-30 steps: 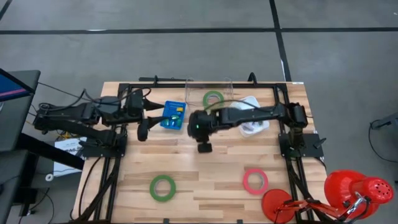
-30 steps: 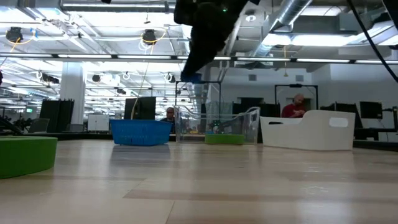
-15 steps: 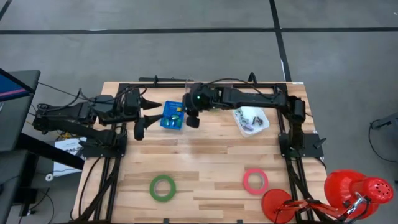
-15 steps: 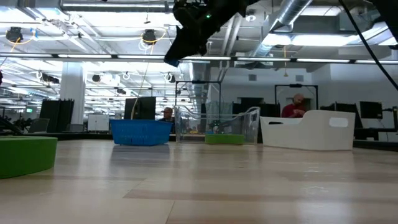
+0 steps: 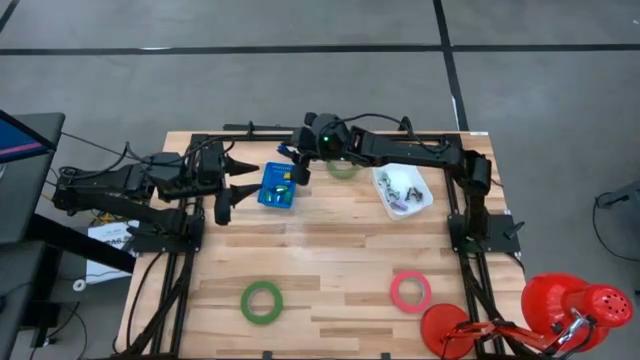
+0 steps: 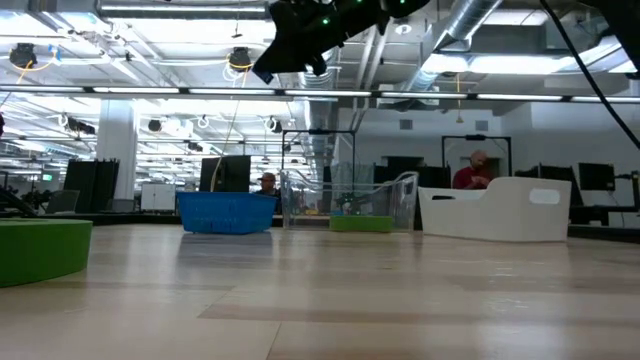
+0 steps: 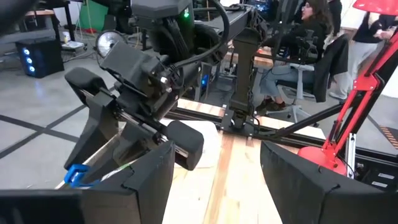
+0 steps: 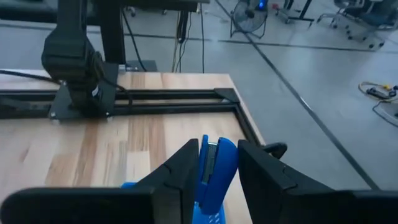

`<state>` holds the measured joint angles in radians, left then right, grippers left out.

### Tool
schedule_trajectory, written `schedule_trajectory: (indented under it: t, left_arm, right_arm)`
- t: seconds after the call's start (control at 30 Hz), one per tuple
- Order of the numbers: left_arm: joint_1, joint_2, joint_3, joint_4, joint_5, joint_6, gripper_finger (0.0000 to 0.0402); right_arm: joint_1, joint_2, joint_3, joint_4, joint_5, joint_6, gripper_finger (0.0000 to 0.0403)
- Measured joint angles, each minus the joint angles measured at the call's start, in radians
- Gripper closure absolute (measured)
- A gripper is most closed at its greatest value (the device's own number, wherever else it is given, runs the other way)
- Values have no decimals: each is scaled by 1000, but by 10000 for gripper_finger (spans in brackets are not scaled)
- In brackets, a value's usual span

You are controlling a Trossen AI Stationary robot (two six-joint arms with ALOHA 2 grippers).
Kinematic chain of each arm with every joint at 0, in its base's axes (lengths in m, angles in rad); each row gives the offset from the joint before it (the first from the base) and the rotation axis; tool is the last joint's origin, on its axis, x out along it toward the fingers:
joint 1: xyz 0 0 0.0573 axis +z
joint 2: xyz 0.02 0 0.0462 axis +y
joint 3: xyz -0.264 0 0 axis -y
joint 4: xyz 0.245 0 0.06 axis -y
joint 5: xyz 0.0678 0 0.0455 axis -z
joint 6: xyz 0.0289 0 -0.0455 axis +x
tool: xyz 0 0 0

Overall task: Pick and place Stapler, Stapler remover, tape
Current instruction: Put the blue stapler into the blue bin

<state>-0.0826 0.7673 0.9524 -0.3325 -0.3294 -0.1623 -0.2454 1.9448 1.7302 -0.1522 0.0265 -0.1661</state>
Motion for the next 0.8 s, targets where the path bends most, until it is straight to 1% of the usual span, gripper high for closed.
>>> schedule_trajectory:
  t: [0.1, 0.2, 0.27, 0.33, 0.4, 0.57, 0.7, 0.8]
  left_arm:
    - [0, 0, 0, 0, 0, 0, 175]
    - [0, 0, 0, 1, 0, 0, 175]
    - [0, 0, 0, 0, 0, 0, 175]
    - [0, 0, 0, 0, 0, 0, 175]
    - [0, 0, 0, 1, 0, 0, 175]
    - [0, 0, 0, 0, 0, 0, 175]
    - [0, 0, 0, 0, 0, 0, 175]
    - [0, 0, 0, 0, 0, 0, 175]
  right_arm:
    - [0, 17, 1, 41, 0, 2, 302]
    - [-2, 32, -2, 38, 0, 2, 302]
    - [-1, 62, 5, 87, -1, 5, 302]
    - [0, 81, -3, 70, -1, 24, 302]
    - [0, 118, 0, 118, -1, 33, 302]
    - [0, 179, 0, 158, -2, 44, 302]
    - [0, 218, 0, 160, -2, 65, 302]
    - [2, 222, -2, 158, -3, 97, 302]
